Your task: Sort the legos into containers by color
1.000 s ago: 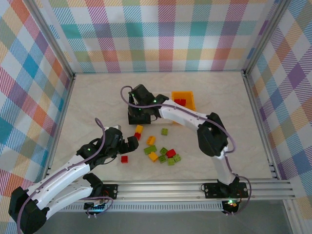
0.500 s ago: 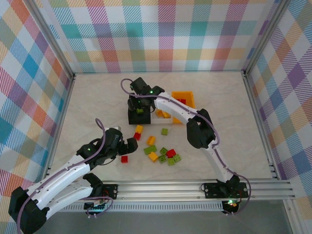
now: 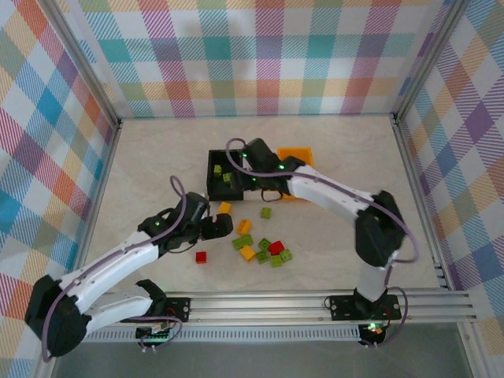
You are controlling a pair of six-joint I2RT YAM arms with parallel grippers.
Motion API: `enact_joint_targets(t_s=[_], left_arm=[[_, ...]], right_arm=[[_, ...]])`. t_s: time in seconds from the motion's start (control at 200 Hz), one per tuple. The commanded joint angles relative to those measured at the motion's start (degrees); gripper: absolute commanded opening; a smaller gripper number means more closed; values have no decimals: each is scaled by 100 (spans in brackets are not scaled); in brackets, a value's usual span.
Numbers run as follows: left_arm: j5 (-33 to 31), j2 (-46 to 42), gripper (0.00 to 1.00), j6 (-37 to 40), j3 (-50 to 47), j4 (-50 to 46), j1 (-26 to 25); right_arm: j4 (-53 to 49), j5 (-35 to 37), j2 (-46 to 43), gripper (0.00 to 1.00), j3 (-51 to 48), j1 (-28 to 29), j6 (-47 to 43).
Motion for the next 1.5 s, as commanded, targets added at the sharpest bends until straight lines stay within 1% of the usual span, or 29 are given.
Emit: enact_joint_targets(t_s=[0.0,0.14,0.21,0.285,0.36,0.41,0.54,0.645,0.775,0.875,0.935,0.975,1.06,1.15,1.215,1.295,1.395,1.495], left_arm=[[78,784,92,341,711,465,-404],[-90,2060,85,609,1664,517,-824],[-221,2630,80,707,2092,442,-909],[-505,3141,72,869,2471,317,-995],[-703,3577,68,983,2817,158,-1017],[-784,3864,68,1031,3009,63,-1024],[-1023,4443,68,1125,3423,-178,-1042],[-1159,4741,66,1206,3617,-213,-1079],[-1312,5012,60,1263,3803,-259,-1127],[-1346,5171,50,1298,3902,-288,-1172],[-1364,5220,42,1307,3914,-323,-1191],[-1363,5224,39,1299,3899,-332,-1211],[-1373,5158,37,1285,3802,-328,-1251],[-1378,4968,33,1197,3633,-318,-1270],[-1330,4640,31,1058,3381,-248,-1274],[-1319,4029,30,927,3014,-86,-1232],[-1258,3212,31,788,2615,19,-911],[-1312,2675,31,741,2388,52,-312]], right_arm=[[345,132,-832,64,-1117,-218,383],[177,357,-2003,65,-2161,-408,490],[64,370,-2484,65,-2553,-519,549],[-42,373,-2947,65,-2872,-652,590],[-140,379,-3332,65,-3103,-749,600],[-160,378,-3542,65,-3219,-771,592],[-230,381,-3812,65,-3351,-808,567],[-239,352,-3947,65,-3390,-825,529],[-213,318,-4094,66,-3416,-847,494],[-182,318,-4166,66,-3431,-860,486],[-178,317,-4185,66,-3428,-869,476],[-203,333,-4185,66,-3417,-874,468],[-180,326,-4177,66,-3408,-887,451],[-154,285,-4147,66,-3391,-903,449],[-122,259,-4110,66,-3382,-902,455],[-75,226,-4055,66,-3390,-905,460],[-3,152,-3944,66,-3408,-900,453],[103,63,-3824,66,-3452,-904,483]])
